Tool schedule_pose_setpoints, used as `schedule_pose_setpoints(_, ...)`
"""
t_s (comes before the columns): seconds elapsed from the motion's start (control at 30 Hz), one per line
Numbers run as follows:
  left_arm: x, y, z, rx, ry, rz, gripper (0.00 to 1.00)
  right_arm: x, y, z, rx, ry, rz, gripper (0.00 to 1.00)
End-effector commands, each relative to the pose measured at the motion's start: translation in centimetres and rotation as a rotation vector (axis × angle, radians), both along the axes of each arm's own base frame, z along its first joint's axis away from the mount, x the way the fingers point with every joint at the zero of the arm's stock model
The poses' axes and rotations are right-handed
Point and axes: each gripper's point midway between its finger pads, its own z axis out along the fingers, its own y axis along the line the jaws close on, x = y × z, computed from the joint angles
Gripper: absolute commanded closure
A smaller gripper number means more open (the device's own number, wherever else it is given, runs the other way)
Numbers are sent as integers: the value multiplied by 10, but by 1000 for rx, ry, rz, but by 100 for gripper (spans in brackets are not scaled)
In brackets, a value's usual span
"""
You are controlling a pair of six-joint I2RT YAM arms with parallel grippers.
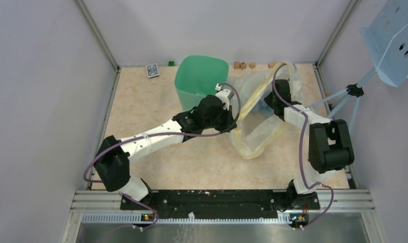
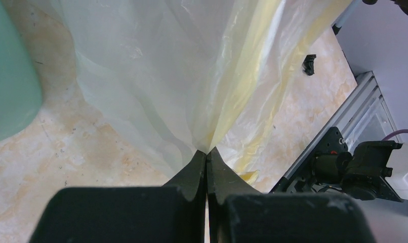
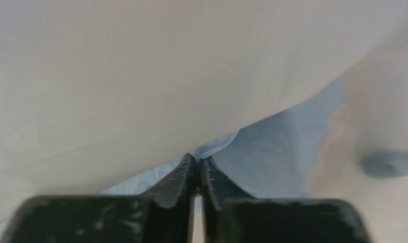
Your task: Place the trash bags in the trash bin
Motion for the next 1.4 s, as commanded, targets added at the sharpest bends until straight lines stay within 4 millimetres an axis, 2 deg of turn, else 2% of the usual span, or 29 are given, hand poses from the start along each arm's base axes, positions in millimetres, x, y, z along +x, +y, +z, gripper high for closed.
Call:
schedule_pose_setpoints(0.0,3,1,11,-33,-27,14,100,14,25,40,16,-167,185,100)
schedule_pose_setpoints(0.1,8,3,9,-14,-48,29,100,-16,55,56,76,-201,373,100)
schedule_pose_setpoints(0.2,18,6,10,12,-79,58,100,-60,88,70,167,-241,570,100)
schedule_pose_setpoints(0.37,33,12,16,17,-126,128,100,-134,121,96,131,-291,831,100)
schedule_pose_setpoints(0.5,43,12,11,23,-120,164,100,-190,130,140,115,-409,998,100)
schedule_pose_setpoints(0.63,52,7,-10,53,-92,173,100,-227,123,206,57,-605,1049,100)
schedule_pose_setpoints(0.73,60,2,-37,108,-81,168,100,-245,114,259,8,-736,1036,100)
schedule_pose_setpoints(0.87,67,-13,-72,176,-35,132,100,-257,99,320,-90,-838,982,100)
schedule_pose_setpoints(1.03,74,-44,-83,141,-11,59,100,-255,46,378,-254,-878,698,100)
schedule_pose_setpoints(1.1,82,-61,-78,88,-37,38,100,-261,34,391,-278,-898,638,100)
schedule_pose_setpoints(1.17,93,-76,-76,62,-58,28,100,-268,33,400,-274,-928,636,100)
schedule_pose_setpoints(1.27,111,-97,-54,35,-103,21,100,-273,40,401,-246,-939,675,100)
schedule_pose_setpoints(1.37,123,-107,-23,9,-154,23,100,-275,43,392,-222,-924,691,100)
